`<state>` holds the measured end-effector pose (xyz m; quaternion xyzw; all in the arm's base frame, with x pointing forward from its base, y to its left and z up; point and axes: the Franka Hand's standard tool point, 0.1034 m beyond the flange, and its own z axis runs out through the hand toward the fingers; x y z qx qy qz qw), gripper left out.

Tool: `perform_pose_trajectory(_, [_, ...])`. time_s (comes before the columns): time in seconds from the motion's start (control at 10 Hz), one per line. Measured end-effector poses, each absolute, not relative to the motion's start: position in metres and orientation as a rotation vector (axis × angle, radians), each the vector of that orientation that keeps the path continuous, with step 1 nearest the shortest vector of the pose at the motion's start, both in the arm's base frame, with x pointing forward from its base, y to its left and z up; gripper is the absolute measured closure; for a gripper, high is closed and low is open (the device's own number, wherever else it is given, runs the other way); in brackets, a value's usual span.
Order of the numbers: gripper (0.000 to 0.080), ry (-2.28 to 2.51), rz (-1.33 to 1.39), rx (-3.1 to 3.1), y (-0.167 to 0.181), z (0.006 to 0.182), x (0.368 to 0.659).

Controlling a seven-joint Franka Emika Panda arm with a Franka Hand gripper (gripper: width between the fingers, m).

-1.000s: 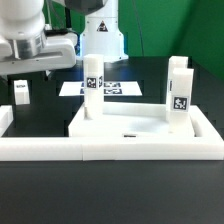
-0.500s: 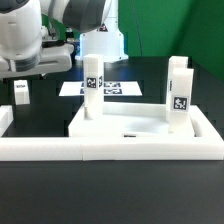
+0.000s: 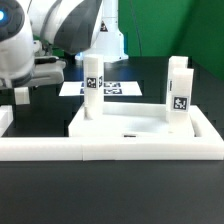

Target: Assemble desk

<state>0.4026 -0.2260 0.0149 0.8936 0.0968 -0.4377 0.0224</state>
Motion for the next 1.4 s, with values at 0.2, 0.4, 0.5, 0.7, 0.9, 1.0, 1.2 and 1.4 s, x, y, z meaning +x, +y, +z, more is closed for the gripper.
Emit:
perform_pose_trajectory(0.2, [0.0151, 0.3, -1.356, 2.768, -0.225, 0.015, 0.401])
perform_pose_trajectory(0.4, [0.042, 0.298, -1.357, 2.769, -0.226, 0.015, 0.401])
perform_pose_trajectory(0.5, [0.0512, 0.297, -1.357, 2.769, -0.226, 0.015, 0.401])
perform_pose_trajectory(0.7, [0.0511, 0.295, -1.357, 2.769, -0.226, 0.015, 0.4])
perform_pose_trajectory(0.9, [0.0511, 0.295, -1.357, 2.77, -0.227, 0.015, 0.4])
perform_pose_trajectory(1.0, [0.0511, 0.294, -1.357, 2.77, -0.227, 0.015, 0.4])
perform_pose_trajectory(1.2, [0.0511, 0.295, -1.355, 2.771, -0.227, 0.016, 0.402])
perform_pose_trajectory(1.4, [0.0511, 0.293, -1.352, 2.793, -0.224, 0.057, 0.431])
